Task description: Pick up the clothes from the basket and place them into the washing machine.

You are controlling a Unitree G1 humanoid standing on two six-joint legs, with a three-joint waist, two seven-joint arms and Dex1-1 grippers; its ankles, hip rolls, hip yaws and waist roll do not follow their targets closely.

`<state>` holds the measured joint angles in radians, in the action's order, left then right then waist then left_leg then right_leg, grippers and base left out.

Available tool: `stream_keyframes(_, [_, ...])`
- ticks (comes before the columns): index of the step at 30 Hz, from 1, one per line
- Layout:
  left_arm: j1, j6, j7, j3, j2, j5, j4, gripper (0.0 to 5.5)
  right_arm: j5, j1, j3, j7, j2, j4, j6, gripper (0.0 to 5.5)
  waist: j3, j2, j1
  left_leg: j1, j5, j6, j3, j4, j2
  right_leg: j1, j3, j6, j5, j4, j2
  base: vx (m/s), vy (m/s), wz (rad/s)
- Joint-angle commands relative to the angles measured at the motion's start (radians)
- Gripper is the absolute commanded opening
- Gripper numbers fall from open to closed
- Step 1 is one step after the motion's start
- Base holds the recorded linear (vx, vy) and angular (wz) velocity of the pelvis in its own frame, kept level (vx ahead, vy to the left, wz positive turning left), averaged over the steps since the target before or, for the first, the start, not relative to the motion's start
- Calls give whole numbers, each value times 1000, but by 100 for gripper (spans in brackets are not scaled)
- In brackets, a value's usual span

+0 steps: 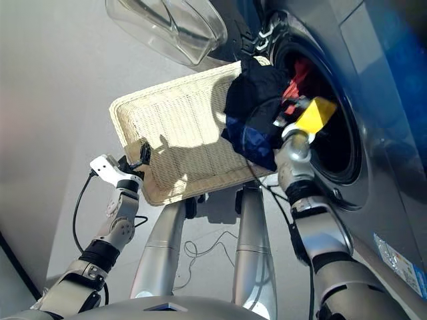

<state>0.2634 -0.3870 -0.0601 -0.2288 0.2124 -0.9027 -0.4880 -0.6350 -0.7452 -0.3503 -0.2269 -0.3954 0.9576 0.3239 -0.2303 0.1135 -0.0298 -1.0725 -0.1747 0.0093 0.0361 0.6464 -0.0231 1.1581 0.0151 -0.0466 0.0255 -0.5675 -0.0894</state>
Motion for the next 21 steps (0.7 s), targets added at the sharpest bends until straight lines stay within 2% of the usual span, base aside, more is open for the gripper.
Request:
stream_keyframes(1, [6, -31, 14, 54, 34, 26, 6, 550, 159, -16, -88, 64, -9, -50, -24, 550, 16, -14, -28, -11, 61, 20, 8, -105, -14, -60, -71, 27, -22, 79, 33, 27, -33, 202])
stream_keyframes(6, [22, -23, 11, 54, 32, 41, -6, 550, 344, -83, -182, 69, -3, 14, -74, 550, 12, -20, -42, -17, 64, 22, -3, -108, -19, -59, -80, 29, -32, 73, 31, 15, -13, 162])
stream_keyframes(8, [36, -19, 7, 47, 26, 43, -2, 550, 384, -130, -193, 70, 25, 121, -108, 550, 9, -18, -58, -25, 65, 23, -10, -105, -21, -51, -87, 31, -38, 64, 29, 0, 0, 0])
stream_keyframes(12, [53, -6, 1, 33, 27, 55, 16, 550, 456, -194, -211, 59, 63, 245, -143, 550, -4, -12, -71, -52, 62, 25, -19, -80, -25, -32, -94, 33, -48, 40, 28, 0, 0, 0])
stream_keyframes(20, [74, 7, -12, 7, 31, 65, 31, 550, 325, -272, -73, 31, 78, 430, -160, 550, -13, 10, -98, -113, 50, 30, -27, -32, -33, 35, -92, 39, -73, -25, 29, 0, 0, 0])
stream_keyframes(21, [72, 11, -14, 4, 38, 71, 40, 550, 297, -298, -51, 33, 67, 463, -168, 550, -11, 18, -108, -123, 46, 32, -29, -22, -35, 51, -91, 39, -76, -38, 28, 0, 0, 0])
